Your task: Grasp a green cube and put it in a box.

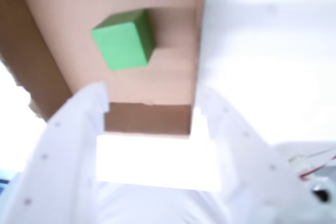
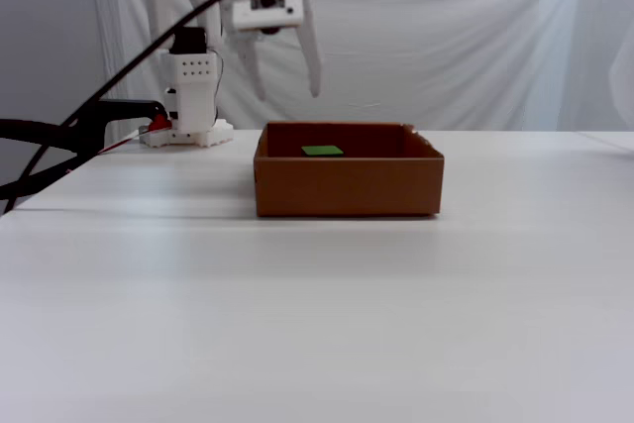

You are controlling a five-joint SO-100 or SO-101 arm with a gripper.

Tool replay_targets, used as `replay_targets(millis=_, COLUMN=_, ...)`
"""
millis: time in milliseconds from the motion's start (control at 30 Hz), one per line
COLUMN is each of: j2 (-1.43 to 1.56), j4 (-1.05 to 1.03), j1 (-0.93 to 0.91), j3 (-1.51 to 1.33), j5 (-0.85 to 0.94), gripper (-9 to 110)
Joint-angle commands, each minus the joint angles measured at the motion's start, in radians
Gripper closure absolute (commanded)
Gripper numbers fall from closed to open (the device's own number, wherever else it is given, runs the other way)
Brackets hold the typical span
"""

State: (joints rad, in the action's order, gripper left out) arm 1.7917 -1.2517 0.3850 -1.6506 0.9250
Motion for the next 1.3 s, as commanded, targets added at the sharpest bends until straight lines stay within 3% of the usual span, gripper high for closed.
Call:
replay_targets(millis=0, j2=0.196, j4=-0.031, j1=-0.117, j3=-0.048, j5=-0.008, gripper=79)
replay_targets(millis=167, j2=0.531, j4=0.057, j1=-0.341, j3=-0.382, j5=-0.008, gripper=79)
replay_targets(millis=233, j2=0.764, j4=0.127, j1=-0.423, j3=-0.683, j5=-0.008, gripper=79)
replay_targets(millis=467, j2=1.273, j4=0.110, j1=-0.517, j3=-1.215, j5=-0.011, gripper=79)
replay_targets(millis=633, j2=1.388, j4=0.095, j1=-0.537, j3=-1.319, j5=-0.011, gripper=79)
replay_targets(millis=1267, j2=1.393, j4=0.021, j1=-0.552, j3=-1.322, j5=-0.014, gripper=79)
